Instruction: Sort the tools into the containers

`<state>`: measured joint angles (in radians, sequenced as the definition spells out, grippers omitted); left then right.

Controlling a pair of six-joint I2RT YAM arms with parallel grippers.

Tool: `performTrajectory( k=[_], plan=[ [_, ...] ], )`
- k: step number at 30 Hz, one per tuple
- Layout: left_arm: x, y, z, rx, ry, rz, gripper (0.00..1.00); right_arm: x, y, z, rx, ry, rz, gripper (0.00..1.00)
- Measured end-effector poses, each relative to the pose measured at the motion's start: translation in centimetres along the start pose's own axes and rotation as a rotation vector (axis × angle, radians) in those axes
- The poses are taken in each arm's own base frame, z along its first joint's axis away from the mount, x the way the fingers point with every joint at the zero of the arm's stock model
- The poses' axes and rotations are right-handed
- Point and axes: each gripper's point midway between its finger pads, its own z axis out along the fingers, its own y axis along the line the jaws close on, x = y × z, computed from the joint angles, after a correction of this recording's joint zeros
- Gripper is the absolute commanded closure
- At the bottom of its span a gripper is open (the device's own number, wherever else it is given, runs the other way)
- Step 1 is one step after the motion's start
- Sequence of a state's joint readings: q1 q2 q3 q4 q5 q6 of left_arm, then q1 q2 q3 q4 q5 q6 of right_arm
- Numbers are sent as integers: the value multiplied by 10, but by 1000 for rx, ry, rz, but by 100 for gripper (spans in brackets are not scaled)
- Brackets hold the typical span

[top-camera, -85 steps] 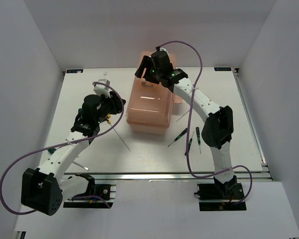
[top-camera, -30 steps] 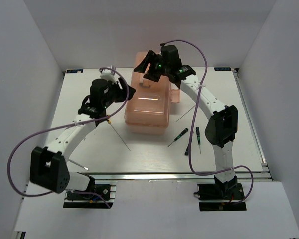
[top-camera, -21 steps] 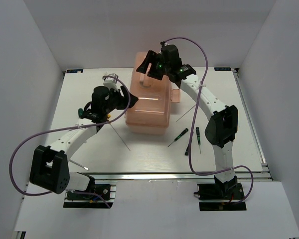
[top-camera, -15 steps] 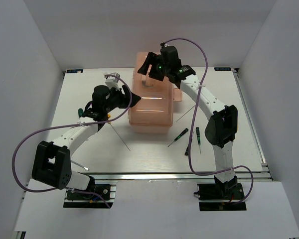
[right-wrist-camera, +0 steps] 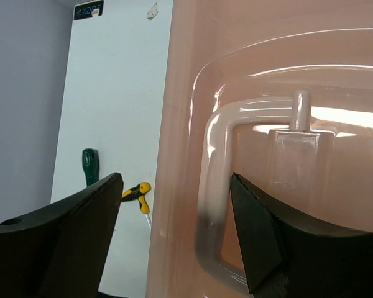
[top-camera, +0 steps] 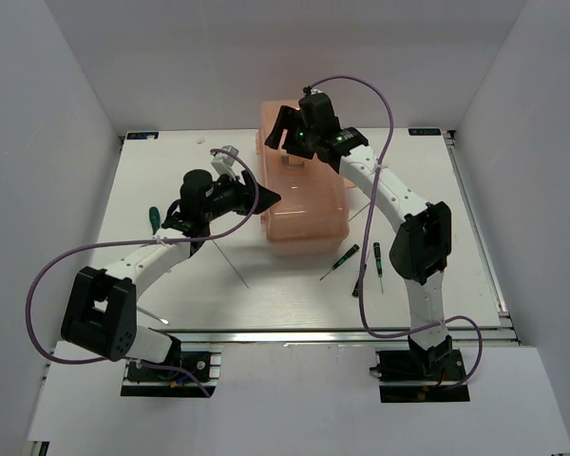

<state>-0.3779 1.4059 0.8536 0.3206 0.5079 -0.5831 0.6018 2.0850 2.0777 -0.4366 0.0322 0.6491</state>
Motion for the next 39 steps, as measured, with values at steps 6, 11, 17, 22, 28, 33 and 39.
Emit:
performTrajectory(
  k=[6,11,17,22,28,33,39],
  plan=[
    [5,-7,2,17,5,-7,29,4,-1,-3,-13,8,15,28],
    [-1,-7,-2,-27,-21,8,28,1,0,-5,-99,42,78,33],
    [-49,-22,-7,-65,-133,78,28,4,9,-8,-180,96,133,36],
    [-90,-40,-4,-51,-216,116,28,2,18,-13,-244,127,181,36],
    [-95,-31,19,-55,-197,88,28,-3,25,-18,-298,147,237,37],
    [-72,-5,38,-106,-117,30,28,-5,29,-20,-319,157,260,37],
    [-69,4,51,-126,-85,1,28,-5,32,-22,-334,164,274,37]
  ],
)
